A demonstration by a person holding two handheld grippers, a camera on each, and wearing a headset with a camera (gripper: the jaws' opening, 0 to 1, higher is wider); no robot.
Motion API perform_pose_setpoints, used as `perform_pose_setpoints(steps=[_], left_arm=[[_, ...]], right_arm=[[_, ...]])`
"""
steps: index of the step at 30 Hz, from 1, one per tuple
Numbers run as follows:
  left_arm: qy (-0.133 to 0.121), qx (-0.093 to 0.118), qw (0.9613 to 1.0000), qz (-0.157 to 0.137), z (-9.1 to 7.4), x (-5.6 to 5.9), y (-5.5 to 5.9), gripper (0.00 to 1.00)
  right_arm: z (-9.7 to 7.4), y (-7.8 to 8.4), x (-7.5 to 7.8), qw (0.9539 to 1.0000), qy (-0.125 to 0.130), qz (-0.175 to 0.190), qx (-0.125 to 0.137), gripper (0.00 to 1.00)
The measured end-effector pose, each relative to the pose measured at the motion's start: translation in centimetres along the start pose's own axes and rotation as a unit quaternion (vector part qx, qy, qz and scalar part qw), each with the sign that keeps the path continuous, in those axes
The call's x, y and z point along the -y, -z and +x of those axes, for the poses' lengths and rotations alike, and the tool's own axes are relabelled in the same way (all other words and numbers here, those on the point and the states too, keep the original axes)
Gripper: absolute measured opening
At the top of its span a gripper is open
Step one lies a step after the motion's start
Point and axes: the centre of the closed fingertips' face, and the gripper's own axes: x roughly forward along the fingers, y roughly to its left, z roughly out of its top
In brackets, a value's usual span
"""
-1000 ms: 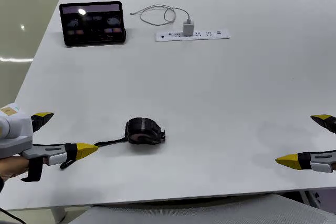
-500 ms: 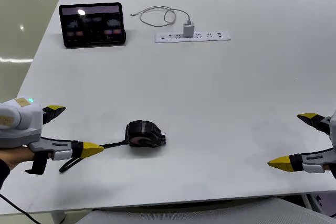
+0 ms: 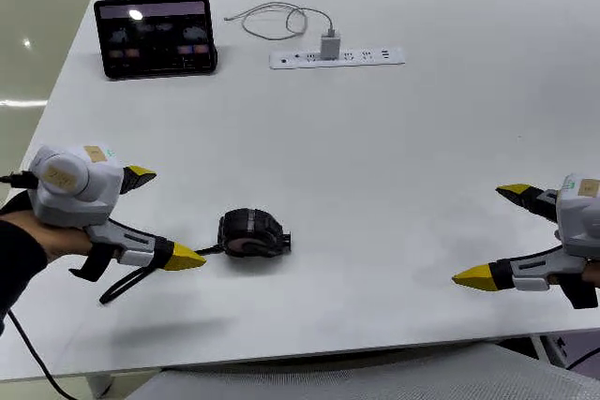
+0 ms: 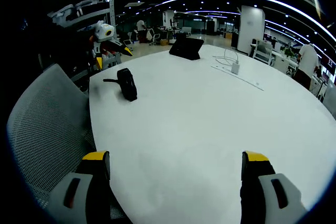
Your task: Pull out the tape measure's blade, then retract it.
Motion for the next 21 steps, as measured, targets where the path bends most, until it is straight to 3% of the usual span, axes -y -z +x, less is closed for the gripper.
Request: perform_pose_setpoints(steps=[4,10,12,13,21], left_arm=[[0.016,-0.011,0.9996,0.021,0.9,0.1,-0.7,0.97],[0.033,-0.022,0.9983,0.044,1.7,0.0,-1.8,0.92],[0.042,-0.032,0.997,0.057,1.9,0.3,-1.7,0.88],[0.063,-0.047,0.9952,0.059,2.1,0.9,-1.4,0.86],[0.084,-0.063,0.9911,0.081,3.7,1.6,-1.6,0.79]], right_arm=[[0.7,-0.2,-0.1,1.0,-0.006,-0.001,-0.001,1.0],[1.4,-1.7,-0.2,0.9997,-0.017,-0.014,0.012,1.0],[1.8,-2.1,-0.2,0.9995,-0.021,-0.021,0.015,1.0],[2.0,-2.4,-0.3,0.9992,-0.025,-0.023,0.018,1.0],[3.9,-4.6,-1.8,0.996,-0.062,-0.051,0.04,0.96]])
